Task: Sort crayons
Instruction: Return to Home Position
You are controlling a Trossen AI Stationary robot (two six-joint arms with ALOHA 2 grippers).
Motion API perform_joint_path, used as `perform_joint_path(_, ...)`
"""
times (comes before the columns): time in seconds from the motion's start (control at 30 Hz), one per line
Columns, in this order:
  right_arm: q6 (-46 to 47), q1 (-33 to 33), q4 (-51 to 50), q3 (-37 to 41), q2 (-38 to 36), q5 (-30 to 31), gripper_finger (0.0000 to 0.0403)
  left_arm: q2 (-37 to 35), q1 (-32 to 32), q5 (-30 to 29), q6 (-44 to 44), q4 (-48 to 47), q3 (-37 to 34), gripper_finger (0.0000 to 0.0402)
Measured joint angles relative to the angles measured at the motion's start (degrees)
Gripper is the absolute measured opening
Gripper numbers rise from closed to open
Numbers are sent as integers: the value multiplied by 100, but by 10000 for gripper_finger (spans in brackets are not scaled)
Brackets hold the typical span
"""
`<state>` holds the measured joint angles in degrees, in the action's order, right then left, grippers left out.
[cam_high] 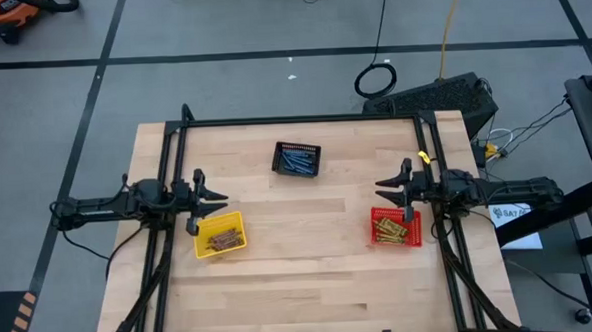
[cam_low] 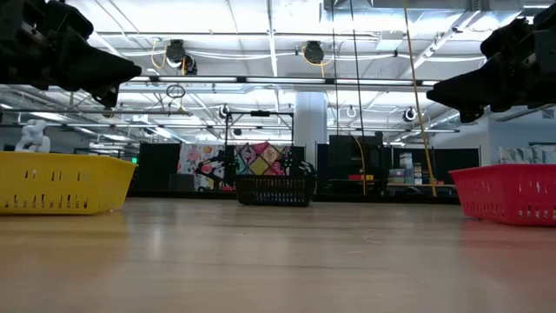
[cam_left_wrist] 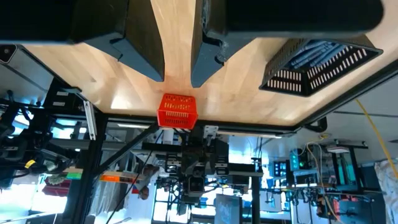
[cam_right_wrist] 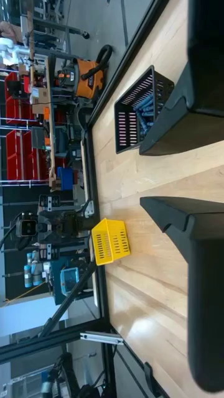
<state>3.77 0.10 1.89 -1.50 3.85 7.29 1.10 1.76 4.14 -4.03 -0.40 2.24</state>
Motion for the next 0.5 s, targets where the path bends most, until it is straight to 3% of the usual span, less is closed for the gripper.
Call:
perform_joint_path(0.2, 0, 0, 40, 66, -382, 5, 102, -93, 5, -68, -7, 193, -181, 83)
perform_joint_path(0.5, 2, 0, 291, 66, -381, 21, 102, -105, 13, -76, -6, 176, -184, 83)
